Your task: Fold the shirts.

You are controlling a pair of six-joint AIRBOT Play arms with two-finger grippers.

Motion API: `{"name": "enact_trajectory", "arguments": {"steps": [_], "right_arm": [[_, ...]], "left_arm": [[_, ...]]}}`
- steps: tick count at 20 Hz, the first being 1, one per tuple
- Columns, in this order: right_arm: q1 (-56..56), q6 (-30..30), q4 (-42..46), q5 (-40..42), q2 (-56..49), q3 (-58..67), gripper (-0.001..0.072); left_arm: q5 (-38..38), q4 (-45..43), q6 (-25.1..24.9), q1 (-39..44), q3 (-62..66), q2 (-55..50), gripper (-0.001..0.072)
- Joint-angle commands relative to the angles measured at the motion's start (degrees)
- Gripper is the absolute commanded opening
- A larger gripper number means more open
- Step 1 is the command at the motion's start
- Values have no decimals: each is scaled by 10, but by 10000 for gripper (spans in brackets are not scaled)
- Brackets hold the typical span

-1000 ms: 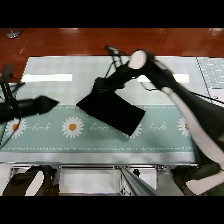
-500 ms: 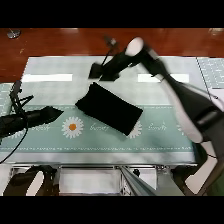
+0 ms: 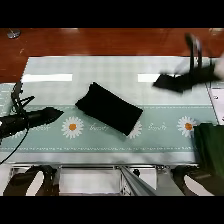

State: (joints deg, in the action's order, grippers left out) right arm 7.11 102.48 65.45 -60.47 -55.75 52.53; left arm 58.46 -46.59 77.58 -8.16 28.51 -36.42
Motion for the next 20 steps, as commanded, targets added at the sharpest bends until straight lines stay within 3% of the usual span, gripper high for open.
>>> {"name": "enact_trajectory", "arguments": {"steps": [1, 3, 8, 11, 16, 17, 18, 19, 20], "right_arm": [[-13, 37, -252, 230, 151, -364, 615], [-13, -79, -375, 209, 131, -405, 615], [-13, -167, -388, 131, -13, -347, 614], [12, -204, -410, 118, -108, -288, 615], [83, -205, -412, 128, -254, -148, 613], [92, -205, -410, 127, -277, -117, 579], [98, -207, -409, 120, -294, -89, 384], [102, -230, -410, 108, -304, -59, 118], [104, -273, -409, 94, -306, -22, 27]], "left_arm": [[-3, 1, 0, 15, -4, 0, 20], [-20, 1, 1, 29, -7, 0, 20], [-58, 1, 2, 59, -7, 0, 20], [-60, 1, 2, 62, -7, 0, 20], [-60, 1, 2, 62, -7, 0, 20], [-60, 1, 2, 62, -7, 0, 20], [-59, 1, 2, 62, -7, 0, 20], [-59, 1, 2, 62, -7, 0, 20], [-60, 1, 2, 62, -7, 0, 20]]}}
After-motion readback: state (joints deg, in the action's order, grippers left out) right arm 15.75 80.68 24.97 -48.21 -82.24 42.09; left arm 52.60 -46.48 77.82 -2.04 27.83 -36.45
